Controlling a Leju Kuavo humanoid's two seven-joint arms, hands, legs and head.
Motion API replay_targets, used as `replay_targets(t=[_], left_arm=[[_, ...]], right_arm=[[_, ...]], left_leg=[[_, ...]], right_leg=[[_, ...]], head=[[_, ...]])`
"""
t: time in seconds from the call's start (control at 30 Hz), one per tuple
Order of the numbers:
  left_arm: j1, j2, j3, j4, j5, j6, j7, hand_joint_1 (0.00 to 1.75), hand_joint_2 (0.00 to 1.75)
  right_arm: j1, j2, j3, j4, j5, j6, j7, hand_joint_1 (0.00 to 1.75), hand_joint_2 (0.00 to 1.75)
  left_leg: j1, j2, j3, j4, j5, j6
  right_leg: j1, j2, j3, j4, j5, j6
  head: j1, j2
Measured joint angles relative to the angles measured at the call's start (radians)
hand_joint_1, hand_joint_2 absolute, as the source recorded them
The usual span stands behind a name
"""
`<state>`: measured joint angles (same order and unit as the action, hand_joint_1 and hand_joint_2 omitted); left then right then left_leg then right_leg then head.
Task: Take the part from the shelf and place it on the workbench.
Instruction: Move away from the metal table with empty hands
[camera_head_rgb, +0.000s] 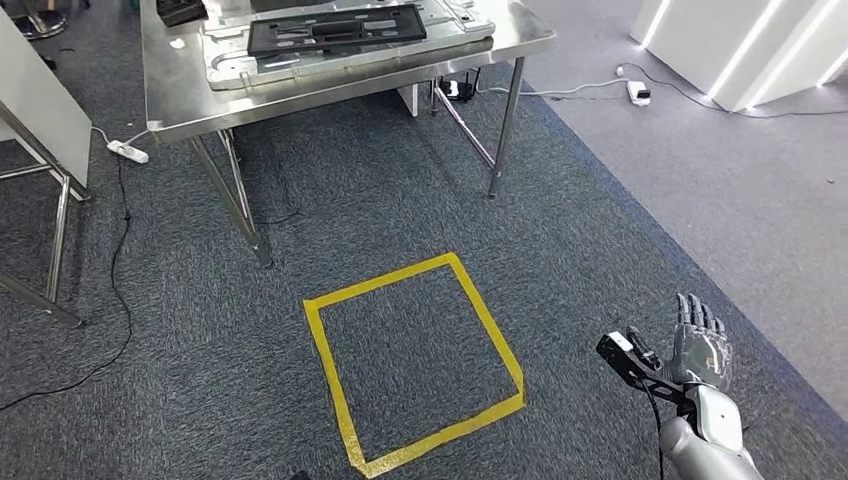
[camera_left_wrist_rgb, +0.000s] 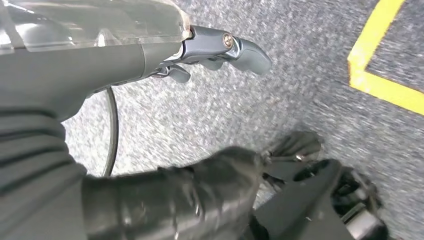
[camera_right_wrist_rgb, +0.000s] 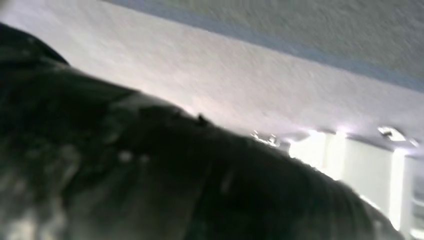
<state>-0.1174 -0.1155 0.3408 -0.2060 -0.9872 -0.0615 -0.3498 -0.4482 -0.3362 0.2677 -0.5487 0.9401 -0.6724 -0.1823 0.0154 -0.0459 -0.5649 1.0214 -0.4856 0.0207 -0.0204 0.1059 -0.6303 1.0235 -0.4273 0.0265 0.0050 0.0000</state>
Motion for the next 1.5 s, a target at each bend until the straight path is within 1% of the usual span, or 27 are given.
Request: replay_targets(t=[0.03, 0.1, 0.17, 0.23, 0.27, 0.3, 0.4, 0.5, 0.57, 0.6, 0.67, 0.73, 0.77, 0.8, 0.83, 0.9, 0.93, 1.0, 1.07, 1.13, 1.2, 1.23, 1.27, 1.3, 1.4, 1.43, 1.5], left_arm=[[0.000, 0.000, 0.000, 0.000, 0.001, 0.000, 0.000, 0.00, 1.75], [-0.001, -0.001, 0.000, 0.000, 0.002, -0.001, -0.004, 0.00, 1.75], [0.001, -0.002, 0.001, 0.000, 0.003, -0.002, -0.009, 0.00, 1.75], [0.004, -0.002, 0.002, 0.000, 0.003, -0.003, -0.012, 0.00, 1.75], [0.005, -0.002, 0.002, 0.000, 0.003, -0.004, -0.013, 0.00, 1.75], [0.005, -0.002, 0.003, 0.000, 0.003, -0.004, -0.014, 0.00, 1.75], [0.005, -0.004, 0.005, 0.000, 0.006, -0.005, -0.018, 0.00, 1.75], [0.005, -0.006, 0.008, 0.000, 0.010, -0.005, -0.022, 0.00, 1.75], [0.005, -0.006, 0.011, 0.000, 0.010, -0.004, -0.023, 0.00, 1.75], [0.005, -0.006, 0.013, 0.000, 0.010, -0.003, -0.023, 0.00, 1.75], [0.007, -0.006, 0.019, 0.000, 0.011, -0.003, -0.024, 0.00, 1.75], [0.010, -0.006, 0.022, 0.000, 0.011, -0.003, -0.023, 0.00, 1.75], [0.011, -0.006, 0.023, 0.000, 0.011, -0.003, -0.023, 0.00, 1.75], [0.011, -0.006, 0.023, 0.000, 0.012, -0.003, -0.024, 0.00, 1.75], [0.011, -0.006, 0.024, 0.000, 0.012, -0.003, -0.024, 0.00, 1.75], [0.011, -0.006, 0.025, 0.000, 0.012, -0.003, -0.024, 0.00, 1.75], [0.010, -0.006, 0.025, 0.000, 0.012, -0.003, -0.024, 0.00, 1.75], [0.009, -0.006, 0.026, 0.000, 0.013, -0.003, -0.024, 0.00, 1.75], [0.009, -0.006, 0.026, 0.000, 0.013, -0.002, -0.024, 0.00, 1.75], [0.010, -0.006, 0.027, 0.000, 0.013, -0.002, -0.024, 0.00, 1.75], [0.012, -0.006, 0.028, 0.000, 0.014, -0.001, -0.024, 0.00, 1.75], [0.013, -0.006, 0.029, 0.000, 0.014, -0.001, -0.024, 0.00, 1.75], [0.014, -0.006, 0.029, 0.000, 0.014, -0.001, -0.024, 0.00, 1.75], [0.014, -0.006, 0.030, 0.000, 0.013, -0.001, -0.024, 0.00, 1.75], [0.014, -0.006, 0.030, 0.000, 0.013, 0.000, -0.025, 0.00, 1.75], [0.013, -0.006, 0.030, 0.000, 0.013, 0.000, -0.025, 0.00, 1.75], [0.012, -0.006, 0.030, 0.000, 0.013, 0.000, -0.025, 0.00, 1.75]], right_arm=[[0.011, 0.001, -0.008, 0.005, 0.000, 0.001, 0.000, 0.00, 0.00], [0.022, 0.004, -0.024, 0.016, 0.001, 0.007, 0.000, 0.00, 0.00], [0.033, 0.013, -0.038, 0.027, 0.002, 0.014, 0.001, 0.00, 0.00], [0.060, 0.025, -0.049, 0.039, 0.003, 0.013, 0.002, 0.00, 0.00], [0.077, 0.032, -0.054, 0.046, 0.004, 0.011, 0.002, 0.00, 0.00], [0.093, 0.039, -0.059, 0.056, 0.006, 0.009, 0.004, 0.00, 0.00], [0.131, 0.067, -0.074, 0.095, 0.010, 0.009, 0.014, 0.00, 0.00], [0.175, 0.104, -0.092, 0.140, 0.001, 0.009, 0.016, 0.00, 0.00], [0.203, 0.126, -0.102, 0.166, -0.003, 0.012, 0.020, 0.00, 0.00], [0.212, 0.136, -0.107, 0.177, -0.005, 0.017, 0.022, 0.00, 0.00], [0.221, 0.155, -0.119, 0.197, -0.012, 0.033, 0.026, 0.00, 0.00], [0.234, 0.172, -0.131, 0.215, -0.018, 0.054, 0.030, 0.00, 0.00], [0.242, 0.179, -0.137, 0.223, -0.020, 0.064, 0.032, 0.00, 0.00], [0.249, 0.187, -0.142, 0.231, -0.021, 0.075, 0.035, 0.00, 0.00], [0.255, 0.195, -0.148, 0.238, -0.022, 0.086, 0.037, 0.00, 0.00], [0.263, 0.209, -0.160, 0.249, -0.022, 0.109, 0.046, 0.00, 0.00], [0.268, 0.215, -0.165, 0.255, -0.021, 0.121, 0.052, 0.00, 0.00], [0.282, 0.226, -0.174, 0.267, -0.019, 0.136, 0.062, 0.00, 0.00], [0.298, 0.237, -0.181, 0.279, -0.018, 0.143, 0.067, 0.00, 0.00], [0.306, 0.245, -0.187, 0.288, -0.018, 0.146, 0.069, 0.00, 0.00], [0.308, 0.252, -0.192, 0.295, -0.019, 0.151, 0.070, 0.00, 0.00], [0.310, 0.255, -0.194, 0.298, -0.020, 0.157, 0.070, 0.00, 0.00], [0.313, 0.257, -0.196, 0.302, -0.021, 0.163, 0.071, 0.00, 0.00], [0.317, 0.260, -0.198, 0.305, -0.022, 0.169, 0.072, 0.00, 0.00], [0.324, 0.269, -0.204, 0.311, -0.024, 0.177, 0.075, 0.00, 0.00], [0.324, 0.271, -0.206, 0.312, -0.024, 0.178, 0.076, 0.00, 0.00], [0.327, 0.276, -0.209, 0.314, -0.024, 0.178, 0.078, 0.00, 0.00]], left_leg=[[-0.001, 0.011, 0.003, -0.007, 0.005, 0.008], [0.001, 0.032, 0.007, -0.020, 0.014, 0.022], [-0.002, 0.053, 0.008, -0.022, 0.015, 0.028], [-0.004, 0.072, 0.007, -0.021, 0.014, 0.029], [-0.004, 0.079, 0.007, -0.021, 0.013, 0.029], [-0.004, 0.086, 0.007, -0.020, 0.011, 0.027], [-0.008, 0.107, 0.010, -0.015, 0.002, 0.015], [-0.009, 0.125, 0.019, -0.016, -0.005, -0.004], [-0.006, 0.113, 0.017, 0.000, -0.022, -0.015], [-0.005, 0.098, 0.004, 0.033, -0.046, -0.019], [-0.003, 0.064, -0.051, 0.153, -0.113, -0.022], [-0.002, 0.055, -0.101, 0.259, -0.147, -0.023], [-0.002, 0.053, -0.104, 0.263, -0.136, -0.023], [-0.002, 0.052, -0.089, 0.228, -0.107, -0.022], [-0.002, 0.048, -0.058, 0.164, -0.070, -0.020], [-0.002, 0.030, -0.002, 0.043, -0.024, -0.014], [-0.002, 0.023, 0.012, 0.011, -0.017, -0.012], [-0.006, 0.024, 0.017, -0.001, -0.014, -0.004], [-0.004, 0.033, 0.020, -0.010, -0.005, 0.012], [-0.002, 0.045, 0.021, -0.020, 0.003, 0.025], [-0.004, 0.060, 0.019, -0.020, 0.004, 0.029], [-0.005, 0.068, 0.018, -0.020, 0.003, 0.029], [-0.006, 0.075, 0.017, -0.019, 0.003, 0.029], [-0.006, 0.082, 0.018, -0.019, 0.002, 0.028], [-0.008, 0.099, 0.022, -0.017, -0.002, 0.021], [-0.009, 0.104, 0.023, -0.017, -0.004, 0.016], [-0.011, 0.112, 0.025, -0.018, -0.006, 0.005]], right_leg=[[-0.001, -0.006, -0.003, 0.002, -0.001, 0.006], [-0.001, -0.045, -0.024, 0.047, -0.032, 0.014], [-0.001, -0.086, -0.074, 0.160, -0.094, 0.021], [-0.006, -0.097, -0.110, 0.248, -0.124, 0.028], [-0.008, -0.101, -0.104, 0.244, -0.114, 0.029], [-0.009, -0.106, -0.078, 0.202, -0.089, 0.029], [-0.001, -0.138, 0.020, 0.025, -0.028, 0.018], [0.010, -0.130, 0.034, -0.005, -0.029, -0.002], [0.006, -0.118, 0.039, -0.012, -0.025, -0.014], [0.003, -0.112, 0.041, -0.016, -0.023, -0.021], [0.002, -0.098, 0.040, -0.018, -0.020, -0.030], [0.004, -0.084, 0.039, -0.016, -0.020, -0.033], [0.005, -0.077, 0.039, -0.014, -0.021, -0.033], [0.006, -0.069, 0.039, -0.012, -0.021, -0.033], [0.005, -0.061, 0.039, -0.008, -0.022, -0.032], [0.007, -0.046, 0.035, 0.000, -0.025, -0.026], [0.007, -0.041, 0.033, 0.003, -0.026, -0.021], [0.008, -0.034, 0.030, 0.003, -0.024, -0.008], [0.005, -0.046, 0.027, 0.008, -0.029, 0.002], [0.005, -0.077, -0.003, 0.075, -0.075, 0.010], [0.004, -0.095, -0.061, 0.201, -0.140, 0.016], [0.004, -0.097, -0.084, 0.251, -0.158, 0.018], [0.003, -0.098, -0.090, 0.269, -0.157, 0.019], [0.003, -0.101, -0.077, 0.248, -0.138, 0.018], [0.009, -0.130, 0.031, 0.049, -0.056, 0.005], [0.013, -0.138, 0.052, 0.007, -0.045, -0.002], [0.020, -0.135, 0.057, -0.010, -0.042, -0.012]], head=[[0.000, 0.000], [0.002, 0.000], [0.004, 0.000], [0.004, 0.000], [0.004, 0.000], [0.004, 0.000], [0.004, 0.000], [0.003, 0.000], [0.003, 0.000], [0.002, 0.000], [0.002, 0.000], [0.002, 0.000], [0.002, 0.000], [0.002, 0.000], [0.002, 0.000], [0.002, 0.000], [0.002, 0.000], [0.002, 0.000], [0.003, 0.000], [0.003, 0.000], [0.003, 0.000], [0.003, 0.000], [0.003, 0.000], [0.003, 0.000], [0.003, 0.000], [0.003, 0.000], [0.003, 0.000]])
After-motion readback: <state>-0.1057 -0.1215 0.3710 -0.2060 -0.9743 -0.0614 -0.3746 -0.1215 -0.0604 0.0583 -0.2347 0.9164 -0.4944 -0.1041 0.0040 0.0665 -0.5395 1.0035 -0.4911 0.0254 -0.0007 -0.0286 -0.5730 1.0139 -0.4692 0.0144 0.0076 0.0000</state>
